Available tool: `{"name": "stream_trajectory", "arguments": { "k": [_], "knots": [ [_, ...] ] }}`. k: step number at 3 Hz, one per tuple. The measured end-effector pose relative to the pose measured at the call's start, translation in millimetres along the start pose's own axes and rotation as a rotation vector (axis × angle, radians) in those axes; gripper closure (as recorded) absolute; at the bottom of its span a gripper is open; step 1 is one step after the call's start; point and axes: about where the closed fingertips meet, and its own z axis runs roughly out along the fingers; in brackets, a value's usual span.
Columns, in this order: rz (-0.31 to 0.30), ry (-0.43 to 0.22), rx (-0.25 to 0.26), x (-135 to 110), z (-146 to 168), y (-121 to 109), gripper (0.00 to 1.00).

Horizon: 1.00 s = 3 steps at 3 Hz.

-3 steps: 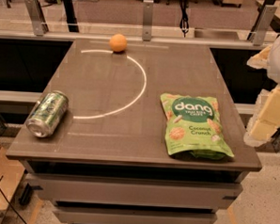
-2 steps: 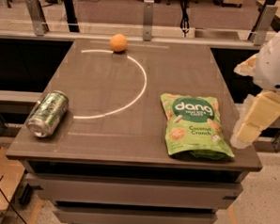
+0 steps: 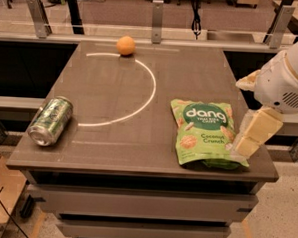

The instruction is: Move green rice chip bag near orange

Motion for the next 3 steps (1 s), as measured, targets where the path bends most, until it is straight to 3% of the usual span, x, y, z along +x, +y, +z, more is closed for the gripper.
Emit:
{"name": "stream_trajectory", "arguments": {
  "k": [2, 3],
  "knots": [
    [0.034, -0.107, -0.057, -1, 21, 3, 0.0],
    [0.067, -0.178, -0.104, -9, 53, 7, 0.0]
  ]
}}
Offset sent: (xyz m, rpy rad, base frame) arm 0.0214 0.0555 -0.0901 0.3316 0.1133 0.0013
